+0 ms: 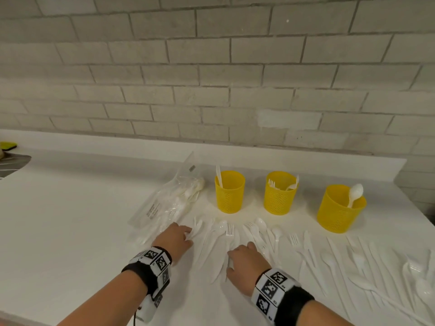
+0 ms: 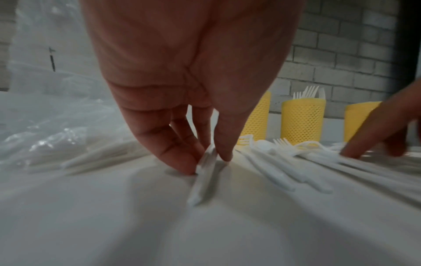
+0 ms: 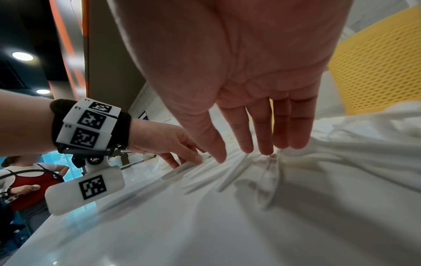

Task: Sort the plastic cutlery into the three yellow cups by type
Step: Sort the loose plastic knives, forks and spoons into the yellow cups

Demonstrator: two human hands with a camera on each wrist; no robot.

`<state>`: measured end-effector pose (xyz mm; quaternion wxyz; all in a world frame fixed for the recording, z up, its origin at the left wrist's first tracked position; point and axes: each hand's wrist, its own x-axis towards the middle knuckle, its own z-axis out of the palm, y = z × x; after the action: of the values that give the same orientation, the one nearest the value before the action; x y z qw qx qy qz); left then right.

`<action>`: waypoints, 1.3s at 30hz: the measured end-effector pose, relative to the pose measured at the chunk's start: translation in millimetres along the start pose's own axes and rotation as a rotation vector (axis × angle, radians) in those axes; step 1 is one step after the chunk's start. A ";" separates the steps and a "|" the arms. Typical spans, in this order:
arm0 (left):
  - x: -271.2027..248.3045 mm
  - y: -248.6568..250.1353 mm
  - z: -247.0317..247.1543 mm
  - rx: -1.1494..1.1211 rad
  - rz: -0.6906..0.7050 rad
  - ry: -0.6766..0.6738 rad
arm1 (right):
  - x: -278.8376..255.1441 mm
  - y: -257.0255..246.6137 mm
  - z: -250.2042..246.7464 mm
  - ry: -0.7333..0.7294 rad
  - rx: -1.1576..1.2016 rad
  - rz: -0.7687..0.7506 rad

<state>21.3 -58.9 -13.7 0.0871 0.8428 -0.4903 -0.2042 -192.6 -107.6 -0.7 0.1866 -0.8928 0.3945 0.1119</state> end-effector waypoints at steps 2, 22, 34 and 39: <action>-3.1 3.3 3.4 -0.002 0.047 0.008 | 5.4 -5.9 0.8 -0.023 0.071 -0.039; -9.2 58.7 15.1 0.224 -0.101 -0.024 | 43.9 4.6 -32.6 0.134 0.118 0.089; 8.6 65.9 19.9 0.200 -0.126 -0.086 | 36.2 26.3 -38.3 0.024 0.199 0.119; 3.8 71.0 26.0 0.235 -0.124 -0.090 | 26.4 34.5 -33.8 -0.099 0.119 0.145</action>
<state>-44.3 -96.5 -13.4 -0.0471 0.8659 -0.4612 -0.1879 -199.0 -160.7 12.3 0.2500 -0.8425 0.4545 0.1453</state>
